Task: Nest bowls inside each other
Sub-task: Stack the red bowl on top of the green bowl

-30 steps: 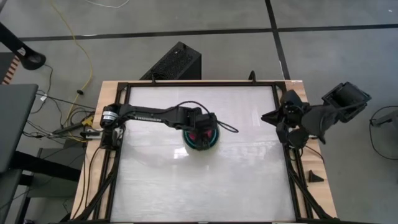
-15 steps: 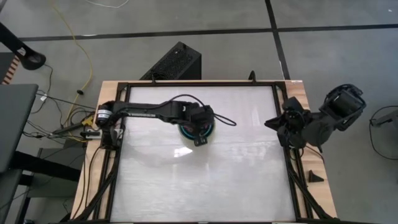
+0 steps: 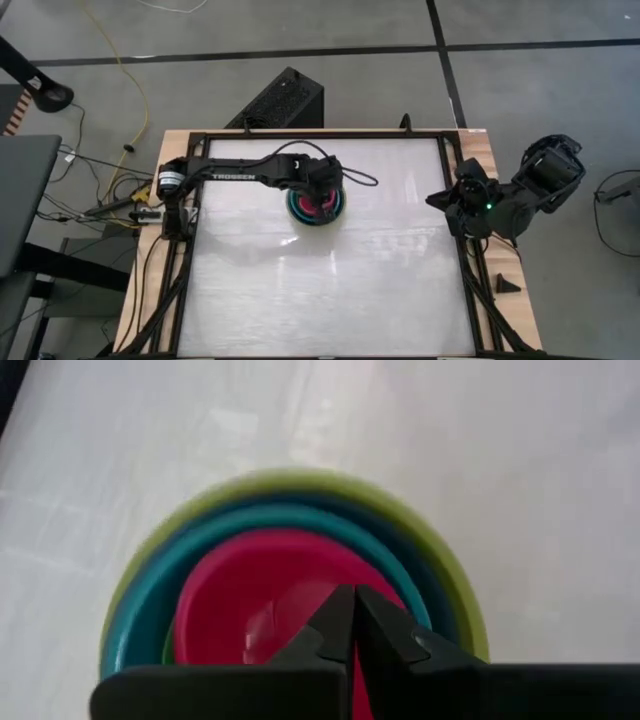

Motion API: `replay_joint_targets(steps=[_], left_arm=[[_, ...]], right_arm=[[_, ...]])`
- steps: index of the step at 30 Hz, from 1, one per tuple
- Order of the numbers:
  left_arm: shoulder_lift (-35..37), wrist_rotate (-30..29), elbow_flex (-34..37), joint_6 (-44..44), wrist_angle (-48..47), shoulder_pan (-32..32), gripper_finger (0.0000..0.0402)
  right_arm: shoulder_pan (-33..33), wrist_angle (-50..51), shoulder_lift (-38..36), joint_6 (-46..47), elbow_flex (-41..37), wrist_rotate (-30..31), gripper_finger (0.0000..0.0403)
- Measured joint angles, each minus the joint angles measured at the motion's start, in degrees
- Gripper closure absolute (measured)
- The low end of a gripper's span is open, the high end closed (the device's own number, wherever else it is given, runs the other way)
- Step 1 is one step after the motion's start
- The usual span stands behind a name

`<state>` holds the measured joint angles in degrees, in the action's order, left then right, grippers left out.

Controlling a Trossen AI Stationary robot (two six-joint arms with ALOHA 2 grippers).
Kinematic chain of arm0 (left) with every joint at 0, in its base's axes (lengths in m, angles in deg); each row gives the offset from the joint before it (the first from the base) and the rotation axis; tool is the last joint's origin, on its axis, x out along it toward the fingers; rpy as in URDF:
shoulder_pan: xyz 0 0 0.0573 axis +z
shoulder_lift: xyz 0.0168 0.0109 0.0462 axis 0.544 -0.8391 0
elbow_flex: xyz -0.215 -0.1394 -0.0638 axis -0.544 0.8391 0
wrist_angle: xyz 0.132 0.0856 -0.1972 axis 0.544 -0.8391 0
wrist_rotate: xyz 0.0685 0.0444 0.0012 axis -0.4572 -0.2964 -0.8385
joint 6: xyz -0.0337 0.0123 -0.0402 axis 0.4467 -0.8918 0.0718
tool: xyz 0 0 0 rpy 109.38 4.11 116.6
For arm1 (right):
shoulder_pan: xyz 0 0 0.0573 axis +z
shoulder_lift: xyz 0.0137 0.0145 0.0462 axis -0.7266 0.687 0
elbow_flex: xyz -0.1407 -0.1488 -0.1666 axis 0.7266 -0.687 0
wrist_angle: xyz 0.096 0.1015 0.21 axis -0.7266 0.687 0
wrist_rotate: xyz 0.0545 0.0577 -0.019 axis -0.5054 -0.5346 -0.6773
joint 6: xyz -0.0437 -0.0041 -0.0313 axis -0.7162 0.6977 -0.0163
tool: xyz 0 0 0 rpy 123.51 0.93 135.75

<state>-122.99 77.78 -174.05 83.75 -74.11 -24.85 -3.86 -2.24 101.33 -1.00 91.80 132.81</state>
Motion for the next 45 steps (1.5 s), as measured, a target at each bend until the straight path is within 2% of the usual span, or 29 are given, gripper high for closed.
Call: replay_joint_targets(steps=[2, 11, 19, 24, 33, 41, 45], left_arm=[[0.00, 0.85, 1.05, 0.22, 2.64, 0.48, 0.0402], [0.00, 2.57, 1.25, 1.05, 3.51, 0.77, 0.0401], [-3.82, 4.38, 1.23, 2.34, 4.01, -0.16, 0.0401], [-4.28, 0.61, 1.12, 2.07, 4.01, 0.44, 0.0401], [0.97, -4.22, 1.03, 0.61, 4.00, 4.10, 0.0401], [1.20, -1.37, 2.13, -0.70, 3.05, 10.63, 0.0401], [1.20, 3.13, 4.57, -0.46, 2.98, 13.39, 0.0401]], right_arm=[[0.00, 0.02, 0.00, 0.00, 0.00, 0.00, 0.0319], [0.00, 0.04, 0.00, -0.13, 0.00, -0.05, 0.0319], [0.00, -1.08, 0.02, -0.13, 0.00, -0.27, 0.0319], [0.00, -2.23, 0.37, -0.11, 0.00, -0.61, 0.0319], [1.95, -2.51, 1.40, -0.11, 0.00, 0.71, 0.0319], [1.88, -2.89, 1.62, -0.09, 0.00, 1.09, 0.0319], [1.90, -3.20, 1.70, -0.09, 0.00, 1.09, 0.0319]])
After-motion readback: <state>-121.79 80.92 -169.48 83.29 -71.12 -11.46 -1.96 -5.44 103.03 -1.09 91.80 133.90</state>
